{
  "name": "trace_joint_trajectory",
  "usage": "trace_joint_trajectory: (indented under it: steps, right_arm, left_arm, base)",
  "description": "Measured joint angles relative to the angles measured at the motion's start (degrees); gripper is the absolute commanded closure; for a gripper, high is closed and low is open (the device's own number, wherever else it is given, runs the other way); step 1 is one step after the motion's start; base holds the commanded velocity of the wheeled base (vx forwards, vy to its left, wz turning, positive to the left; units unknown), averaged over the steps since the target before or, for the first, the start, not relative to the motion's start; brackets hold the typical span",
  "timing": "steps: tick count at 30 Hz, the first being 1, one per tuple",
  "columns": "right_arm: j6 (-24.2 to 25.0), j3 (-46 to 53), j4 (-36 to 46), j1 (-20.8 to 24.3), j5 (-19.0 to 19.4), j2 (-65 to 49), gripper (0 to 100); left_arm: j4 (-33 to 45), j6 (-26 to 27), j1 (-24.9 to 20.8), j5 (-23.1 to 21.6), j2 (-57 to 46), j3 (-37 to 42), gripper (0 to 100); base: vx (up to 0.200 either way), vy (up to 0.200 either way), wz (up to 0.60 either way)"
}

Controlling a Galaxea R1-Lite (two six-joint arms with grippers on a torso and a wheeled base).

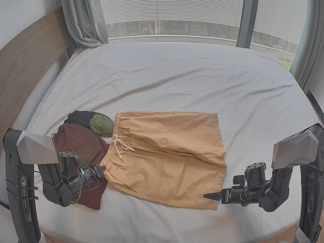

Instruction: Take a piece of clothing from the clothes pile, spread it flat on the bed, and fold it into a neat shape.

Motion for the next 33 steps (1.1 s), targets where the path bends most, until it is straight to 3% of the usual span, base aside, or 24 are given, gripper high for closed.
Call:
trace_joint_trajectory:
  steps: [19, 20, 33]
  right_arm:
    - [0.2, 1.9, 1.4, 1.8, 0.0, 0.3, 0]
    - [0.2, 2.0, 1.4, 1.8, 0.0, 0.2, 100]
    - [0.2, 2.6, 1.5, 1.8, 0.0, 0.2, 100]
  left_arm:
    - [-0.1, 0.0, 0.0, 0.0, 0.1, -0.1, 100]
    - [-0.1, 0.0, 0.0, 0.0, 0.1, -0.1, 100]
    - [-0.2, 0.0, 0.0, 0.0, 0.2, -0.1, 100]
  base:
    - [0.0, 0.0, 0.0]
    - [0.0, 0.0, 0.0]
    - [0.0, 0.0, 0.0]
